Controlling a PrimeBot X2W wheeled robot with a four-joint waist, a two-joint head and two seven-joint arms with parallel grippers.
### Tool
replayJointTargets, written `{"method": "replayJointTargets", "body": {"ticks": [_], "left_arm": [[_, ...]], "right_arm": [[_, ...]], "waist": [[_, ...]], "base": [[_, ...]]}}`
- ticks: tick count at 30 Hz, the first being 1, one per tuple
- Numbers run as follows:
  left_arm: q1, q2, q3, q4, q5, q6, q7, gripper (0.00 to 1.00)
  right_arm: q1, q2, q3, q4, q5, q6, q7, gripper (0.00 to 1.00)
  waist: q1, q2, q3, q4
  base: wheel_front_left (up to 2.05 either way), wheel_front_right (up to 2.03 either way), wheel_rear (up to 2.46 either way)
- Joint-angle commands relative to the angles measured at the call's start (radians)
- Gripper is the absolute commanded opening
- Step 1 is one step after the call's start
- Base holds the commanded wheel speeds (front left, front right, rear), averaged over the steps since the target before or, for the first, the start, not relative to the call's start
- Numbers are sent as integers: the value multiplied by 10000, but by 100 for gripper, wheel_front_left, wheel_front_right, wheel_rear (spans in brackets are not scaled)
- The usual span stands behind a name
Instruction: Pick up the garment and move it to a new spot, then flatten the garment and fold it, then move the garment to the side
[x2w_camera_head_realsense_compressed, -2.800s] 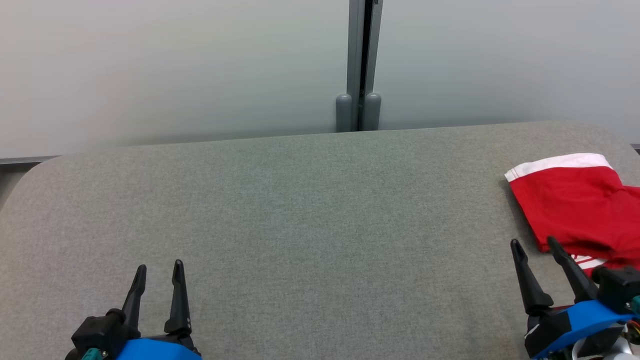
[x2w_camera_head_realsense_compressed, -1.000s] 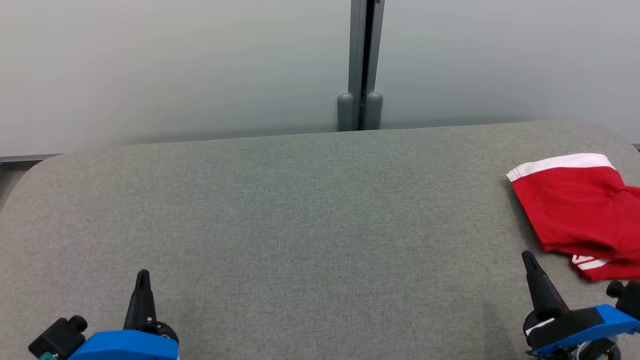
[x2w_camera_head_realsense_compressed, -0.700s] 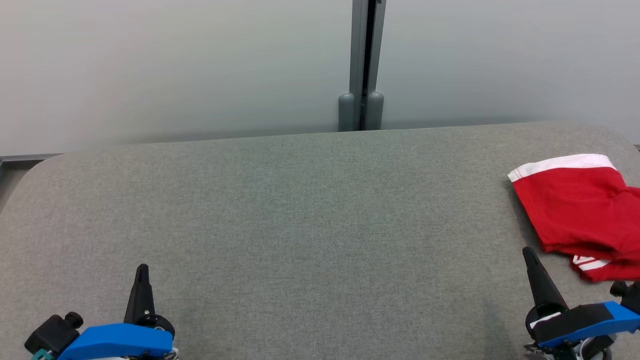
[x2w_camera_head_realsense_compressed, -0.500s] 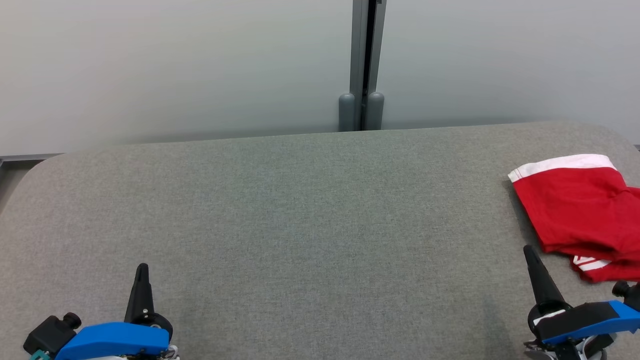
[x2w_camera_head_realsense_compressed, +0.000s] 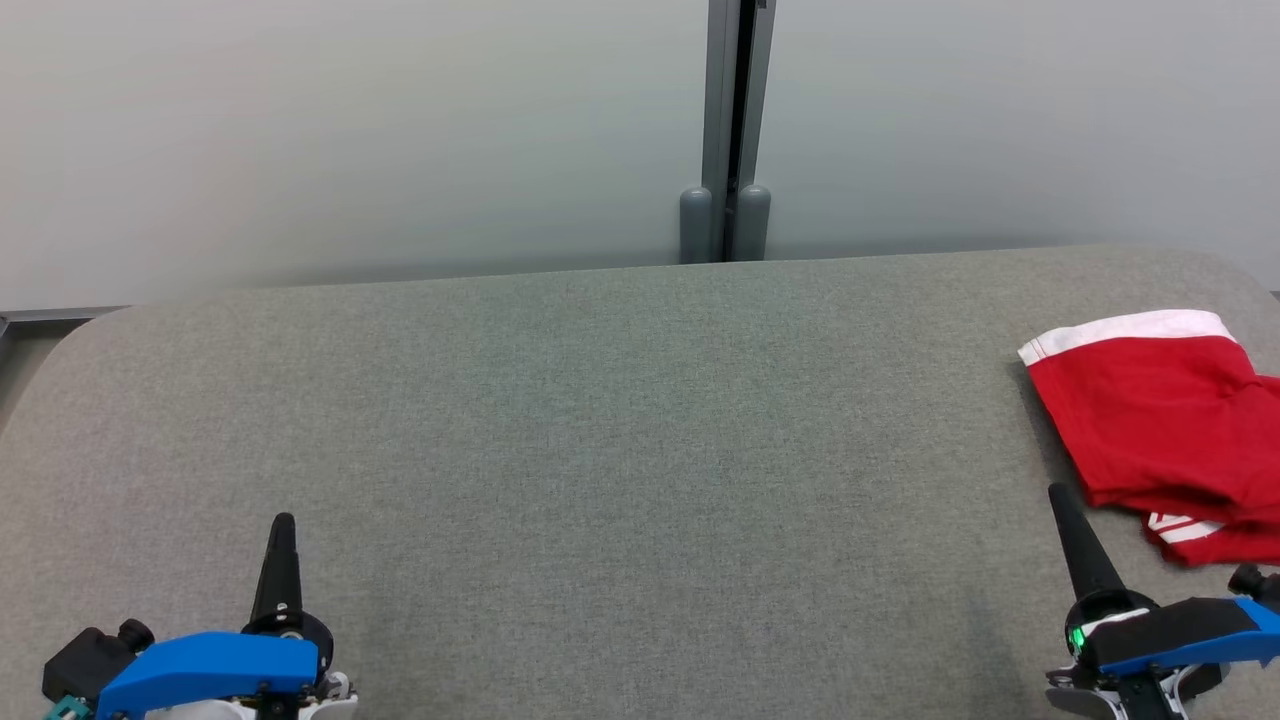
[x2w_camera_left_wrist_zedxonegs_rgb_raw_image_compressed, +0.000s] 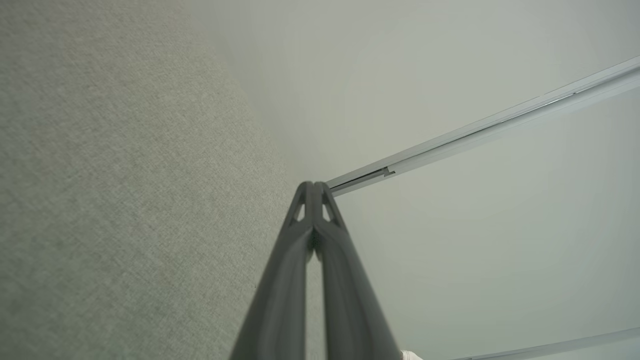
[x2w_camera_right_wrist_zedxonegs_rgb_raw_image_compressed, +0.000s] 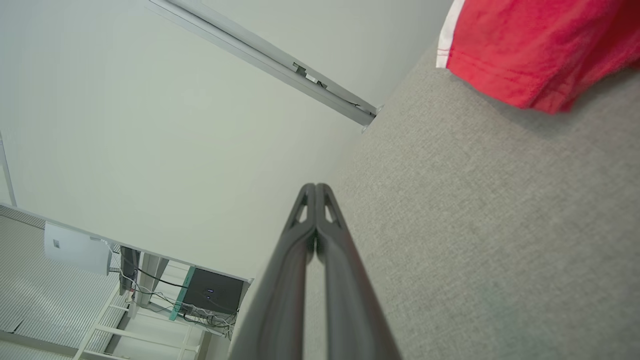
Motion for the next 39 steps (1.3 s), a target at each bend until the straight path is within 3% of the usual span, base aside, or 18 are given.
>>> {"method": "replayJointTargets", "body": {"ticks": [1, 39], "left_arm": [[-259, 34, 75, -138, -175, -55, 52, 0], [-574, -124, 473, -285, -3209, -118, 954, 0]], "right_arm": [[-230, 11, -63, -49, 200, 3, 34, 0], [-479, 313, -309, 199, 3369, 4, 398, 0]], "waist": [[0, -1, 0, 2], [0, -1, -23, 87]], "base": [[0, 0, 0], [0, 0, 0]]}}
